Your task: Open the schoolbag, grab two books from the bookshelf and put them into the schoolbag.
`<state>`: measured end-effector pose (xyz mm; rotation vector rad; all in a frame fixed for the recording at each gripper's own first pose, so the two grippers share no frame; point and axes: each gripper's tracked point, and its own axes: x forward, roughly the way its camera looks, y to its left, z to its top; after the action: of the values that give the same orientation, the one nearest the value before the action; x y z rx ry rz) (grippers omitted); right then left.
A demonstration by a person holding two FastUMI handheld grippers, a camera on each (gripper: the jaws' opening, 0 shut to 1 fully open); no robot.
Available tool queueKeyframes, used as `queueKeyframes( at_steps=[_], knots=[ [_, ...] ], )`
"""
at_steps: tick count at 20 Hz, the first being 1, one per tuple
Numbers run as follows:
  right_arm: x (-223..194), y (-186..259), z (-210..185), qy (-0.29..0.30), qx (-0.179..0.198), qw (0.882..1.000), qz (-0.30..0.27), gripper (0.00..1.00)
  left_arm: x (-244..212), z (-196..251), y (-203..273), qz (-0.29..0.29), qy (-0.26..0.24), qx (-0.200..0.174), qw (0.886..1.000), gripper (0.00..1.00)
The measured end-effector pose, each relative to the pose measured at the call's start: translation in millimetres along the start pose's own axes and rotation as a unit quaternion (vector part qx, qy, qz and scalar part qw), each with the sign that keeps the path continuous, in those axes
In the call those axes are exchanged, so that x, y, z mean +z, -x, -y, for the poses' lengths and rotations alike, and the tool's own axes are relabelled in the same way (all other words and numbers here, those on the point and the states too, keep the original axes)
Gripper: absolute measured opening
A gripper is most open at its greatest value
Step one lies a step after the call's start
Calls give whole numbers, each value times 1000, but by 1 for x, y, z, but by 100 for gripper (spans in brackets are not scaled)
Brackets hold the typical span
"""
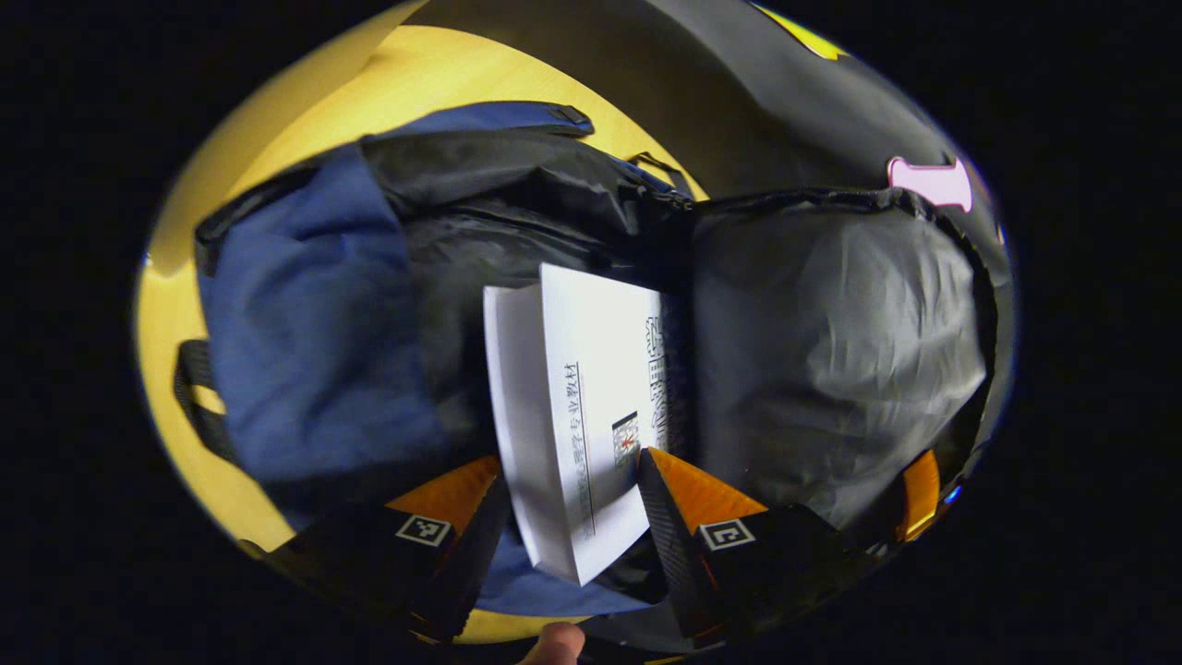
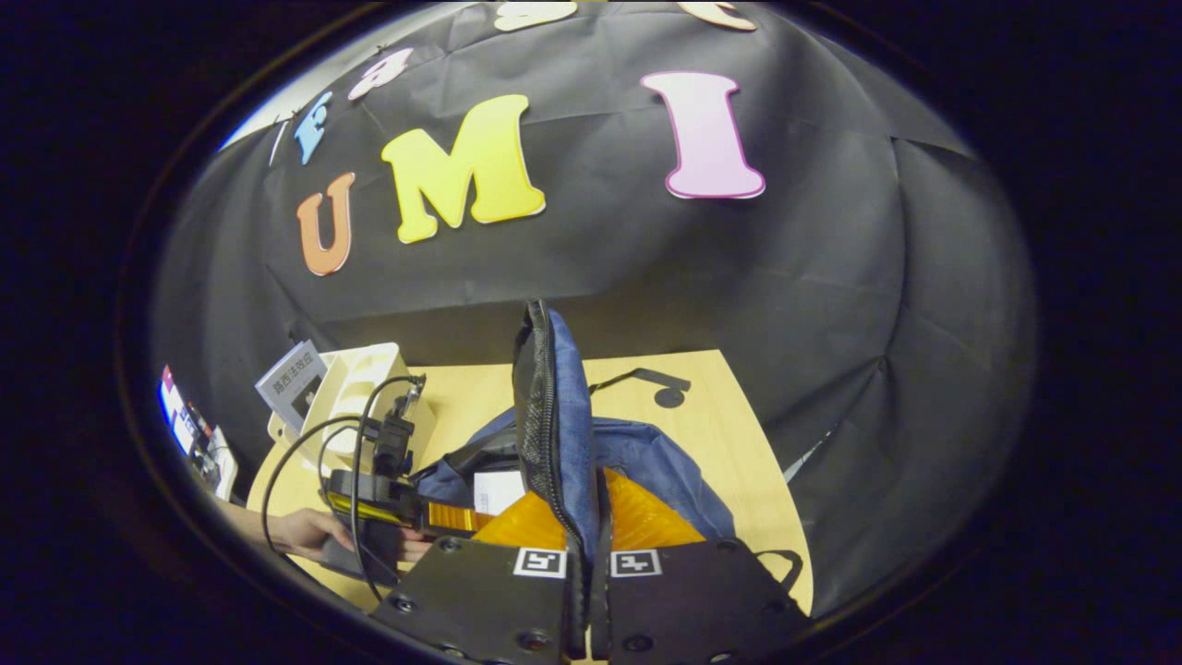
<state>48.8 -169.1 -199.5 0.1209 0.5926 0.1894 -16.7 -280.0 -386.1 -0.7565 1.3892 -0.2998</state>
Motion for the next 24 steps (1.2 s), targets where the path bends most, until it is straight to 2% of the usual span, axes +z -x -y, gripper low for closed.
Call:
queueKeyframes(
  at_steps=[3, 5, 8, 10, 16, 17, 18, 21, 22, 24],
  knots=[
    [-1, 2, -4, 11, -2, 1000, 1, 3, 23, -4, 48, 59, -70, 41, 995, 83],
    [-2, 3, -10, 18, -4, 1000, 2, 3, 49, -8, 92, 118, -128, 75, 982, 83],
    [-3, 4, -18, 26, -4, 1000, 1, 0, 85, -13, 164, 191, -190, 133, 954, 82],
    [-2, 6, -24, 31, -6, 999, 3, 3, 100, -23, 208, 224, -218, 174, 934, 82],
    [0, 8, -40, 46, -11, 999, 4, 3, 137, -63, 327, 292, -269, 269, 877, 83],
    [0, 8, -42, 49, -12, 999, 5, 3, 142, -71, 341, 296, -271, 279, 872, 92],
    [0, 8, -44, 52, -12, 999, 5, 3, 147, -78, 353, 298, -273, 284, 870, 86],
    [1, 8, -50, 52, -15, 999, 6, 3, 168, -105, 398, 306, -272, 316, 856, 92],
    [2, 8, -51, 51, -17, 999, 6, 2, 175, -111, 407, 307, -265, 318, 857, 96],
    [3, 9, -53, 50, -22, 998, 6, 3, 189, -122, 419, 303, -246, 313, 866, 96]
  ],
)
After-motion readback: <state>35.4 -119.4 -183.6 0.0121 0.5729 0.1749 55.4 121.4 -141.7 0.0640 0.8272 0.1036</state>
